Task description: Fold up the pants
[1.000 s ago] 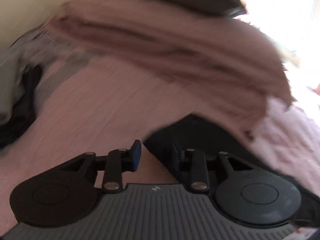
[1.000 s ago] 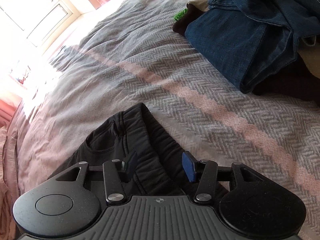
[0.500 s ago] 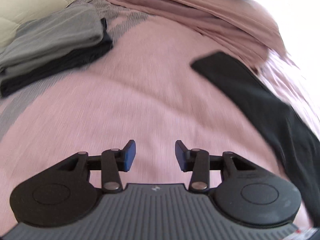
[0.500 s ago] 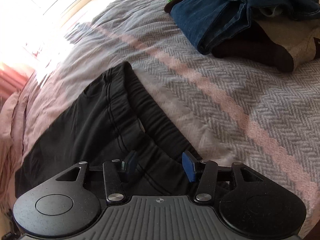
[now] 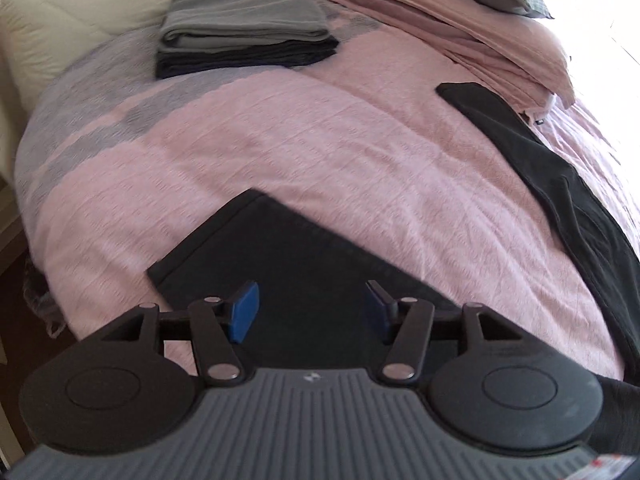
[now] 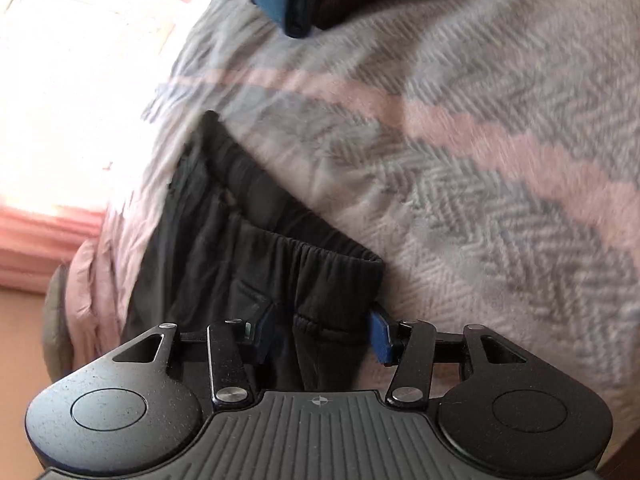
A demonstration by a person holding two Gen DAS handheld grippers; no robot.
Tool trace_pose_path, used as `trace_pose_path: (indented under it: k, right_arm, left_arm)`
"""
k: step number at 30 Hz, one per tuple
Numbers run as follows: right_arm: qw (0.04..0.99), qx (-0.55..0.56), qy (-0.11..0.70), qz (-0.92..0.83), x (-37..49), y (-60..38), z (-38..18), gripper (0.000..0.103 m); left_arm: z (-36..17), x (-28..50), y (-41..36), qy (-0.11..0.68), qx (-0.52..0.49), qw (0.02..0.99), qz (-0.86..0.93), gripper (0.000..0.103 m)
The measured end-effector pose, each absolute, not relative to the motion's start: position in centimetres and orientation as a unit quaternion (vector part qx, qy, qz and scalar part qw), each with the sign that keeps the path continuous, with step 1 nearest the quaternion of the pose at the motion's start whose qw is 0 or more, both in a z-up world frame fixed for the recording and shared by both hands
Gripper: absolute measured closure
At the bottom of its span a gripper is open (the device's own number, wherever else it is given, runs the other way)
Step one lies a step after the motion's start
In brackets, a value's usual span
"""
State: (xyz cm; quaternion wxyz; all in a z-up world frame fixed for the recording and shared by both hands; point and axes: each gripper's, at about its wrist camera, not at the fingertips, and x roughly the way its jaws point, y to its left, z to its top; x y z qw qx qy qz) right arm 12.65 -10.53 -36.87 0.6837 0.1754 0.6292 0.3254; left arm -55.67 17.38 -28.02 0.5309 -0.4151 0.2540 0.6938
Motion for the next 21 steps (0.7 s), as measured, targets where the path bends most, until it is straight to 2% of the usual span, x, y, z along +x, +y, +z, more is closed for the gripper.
trace_pose_path:
  k: [2, 4, 6, 7, 8, 10, 15, 19, 21]
  right_arm:
    - [0.695, 0.157, 0.612, 0.343, 12.7, -10.9, -35.7, 0.080]
    - [0.703, 0.143, 0.600, 0.354, 13.0, -11.8, -34.4, 0.081]
    - [0.701, 0.138, 0.599, 0.363, 13.0, -12.3, -34.1, 0.081]
    - [0.702, 0.132, 0.599, 0.362, 12.9, -12.2, -34.2, 0.081]
    - [0.704, 0.129, 0.601, 0.357, 12.8, -12.0, -34.5, 0.080]
    - [0.702, 0.143, 0.610, 0.339, 12.6, -11.9, -35.3, 0.078]
    - [0.695, 0.208, 0.618, 0.301, 12.1, -13.2, -36.3, 0.071]
    - [0.707, 0.215, 0.612, 0.281, 11.1, -12.8, -36.3, 0.068]
    - [0.712, 0.226, 0.608, 0.269, 10.5, -12.7, -36.5, 0.067]
  left_arm:
    - [-27.8, -56.6, 16.2, 0.250, -0.416, 0.522, 0.701, 0.050]
    - [-27.7, -57.5, 15.5, 0.259, -0.402, 0.515, 0.711, 0.046]
    - [-27.9, -58.6, 15.6, 0.273, -0.385, 0.507, 0.721, 0.037]
    - [-28.3, -59.2, 16.0, 0.279, -0.379, 0.506, 0.722, 0.037]
    - [-28.7, -59.8, 16.5, 0.283, -0.376, 0.507, 0.723, 0.036]
    - [-29.8, -61.1, 17.8, 0.287, -0.377, 0.505, 0.722, 0.027]
    - [-34.1, -65.3, 20.7, 0.281, -0.433, 0.463, 0.721, 0.024]
    - [-35.6, -67.7, 18.2, 0.152, -0.550, 0.432, 0.698, 0.029]
    - [-36.1, -68.0, 17.1, 0.117, -0.570, 0.422, 0.695, 0.032]
